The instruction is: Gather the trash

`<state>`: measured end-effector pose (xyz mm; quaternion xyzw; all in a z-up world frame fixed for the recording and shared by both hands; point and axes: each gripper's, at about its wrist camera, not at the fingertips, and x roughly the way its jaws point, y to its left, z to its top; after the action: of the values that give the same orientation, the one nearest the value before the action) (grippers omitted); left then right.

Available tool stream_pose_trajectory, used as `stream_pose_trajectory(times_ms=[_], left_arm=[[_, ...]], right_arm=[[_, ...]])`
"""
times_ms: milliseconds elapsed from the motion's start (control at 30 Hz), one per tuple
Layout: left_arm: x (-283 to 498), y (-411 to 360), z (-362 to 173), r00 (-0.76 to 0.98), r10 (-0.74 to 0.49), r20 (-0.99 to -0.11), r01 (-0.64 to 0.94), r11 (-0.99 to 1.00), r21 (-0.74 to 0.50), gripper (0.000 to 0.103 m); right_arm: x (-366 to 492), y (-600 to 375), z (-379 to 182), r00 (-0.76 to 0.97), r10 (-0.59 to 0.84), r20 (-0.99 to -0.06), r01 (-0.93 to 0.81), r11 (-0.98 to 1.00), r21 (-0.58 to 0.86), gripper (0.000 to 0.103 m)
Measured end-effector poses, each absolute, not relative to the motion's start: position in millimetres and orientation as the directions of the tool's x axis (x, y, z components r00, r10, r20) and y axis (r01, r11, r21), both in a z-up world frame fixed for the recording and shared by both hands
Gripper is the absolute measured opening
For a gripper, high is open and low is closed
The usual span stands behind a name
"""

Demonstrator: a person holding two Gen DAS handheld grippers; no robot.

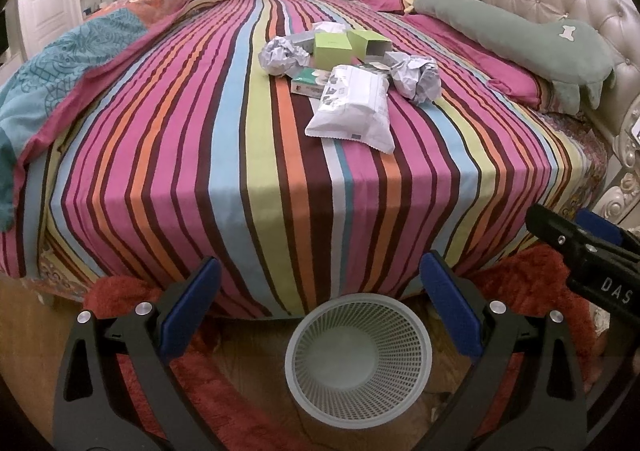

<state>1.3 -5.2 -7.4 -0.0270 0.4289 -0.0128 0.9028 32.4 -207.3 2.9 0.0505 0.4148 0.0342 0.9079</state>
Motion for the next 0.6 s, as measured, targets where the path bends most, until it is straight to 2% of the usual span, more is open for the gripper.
stream_pose_trajectory(times_ms=[600], left_arm=[[6.7, 0.7, -16.2, 0.62, -0.053, -0.783, -0.014, 0.997, -0.079, 0.097]], right_arm=[[36.0, -209.8, -4.2, 0.635, 0.104, -0.766, -0.007, 0.992, 0.129, 0.095]])
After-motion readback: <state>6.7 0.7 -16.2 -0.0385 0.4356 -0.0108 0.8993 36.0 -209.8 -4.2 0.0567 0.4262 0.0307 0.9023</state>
